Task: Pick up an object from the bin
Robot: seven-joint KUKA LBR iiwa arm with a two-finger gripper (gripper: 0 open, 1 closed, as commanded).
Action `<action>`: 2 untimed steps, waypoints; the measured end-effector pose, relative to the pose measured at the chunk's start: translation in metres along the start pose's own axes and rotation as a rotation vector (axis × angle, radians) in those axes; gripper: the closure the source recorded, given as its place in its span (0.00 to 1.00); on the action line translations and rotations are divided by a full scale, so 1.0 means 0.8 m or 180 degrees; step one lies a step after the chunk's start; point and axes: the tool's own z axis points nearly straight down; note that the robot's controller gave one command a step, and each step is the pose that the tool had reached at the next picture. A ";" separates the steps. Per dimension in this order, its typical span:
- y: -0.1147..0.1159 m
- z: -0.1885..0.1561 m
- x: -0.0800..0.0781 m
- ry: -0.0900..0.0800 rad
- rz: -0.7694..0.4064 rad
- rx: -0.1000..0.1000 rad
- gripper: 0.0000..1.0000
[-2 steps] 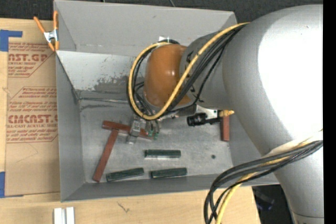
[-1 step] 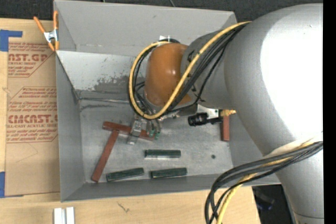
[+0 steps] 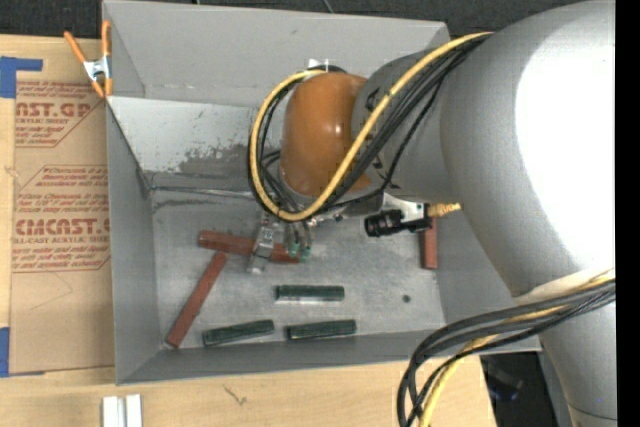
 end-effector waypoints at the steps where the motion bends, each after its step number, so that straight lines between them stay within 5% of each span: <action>1: 0.000 -0.028 -0.001 -0.0008 0.0001 -0.0003 1.00; 2: 0.001 -0.050 -0.002 -0.0022 0.0001 -0.0010 1.00</action>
Offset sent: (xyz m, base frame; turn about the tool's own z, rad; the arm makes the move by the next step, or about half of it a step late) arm 0.0000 0.0000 0.0736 0.0000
